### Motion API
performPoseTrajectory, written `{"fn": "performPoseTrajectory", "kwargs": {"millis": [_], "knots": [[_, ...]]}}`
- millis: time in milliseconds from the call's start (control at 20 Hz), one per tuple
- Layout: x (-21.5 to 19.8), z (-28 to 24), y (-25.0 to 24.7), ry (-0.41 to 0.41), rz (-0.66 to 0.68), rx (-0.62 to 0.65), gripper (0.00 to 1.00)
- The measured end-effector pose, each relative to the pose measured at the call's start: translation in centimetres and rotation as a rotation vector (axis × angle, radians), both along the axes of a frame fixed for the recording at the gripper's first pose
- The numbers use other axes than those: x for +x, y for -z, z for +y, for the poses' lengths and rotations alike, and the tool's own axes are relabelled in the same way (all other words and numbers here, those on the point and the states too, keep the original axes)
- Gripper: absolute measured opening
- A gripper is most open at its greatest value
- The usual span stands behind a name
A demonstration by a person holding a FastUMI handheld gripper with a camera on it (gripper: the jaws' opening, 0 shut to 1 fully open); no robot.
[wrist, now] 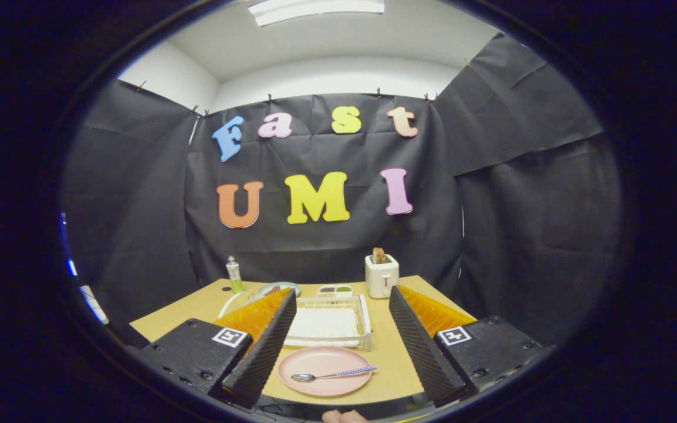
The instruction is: Take the plate from the dish rack, then take the spoon from the basket and place it into the plate.
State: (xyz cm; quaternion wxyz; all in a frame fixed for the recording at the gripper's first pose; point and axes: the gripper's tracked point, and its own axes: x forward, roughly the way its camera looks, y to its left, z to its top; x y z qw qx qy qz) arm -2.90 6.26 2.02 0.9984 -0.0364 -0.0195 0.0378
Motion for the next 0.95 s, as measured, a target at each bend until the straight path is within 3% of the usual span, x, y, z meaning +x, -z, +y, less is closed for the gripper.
{"fn": "performPoseTrajectory", "kwargs": {"millis": [250, 950], "knots": [[-2.5, -0.7, -1.1, 0.002, -0.029, -0.003, 1.00], [-3.1, -0.6, 0.0, -0.019, 0.001, 0.014, 1.00]]}}
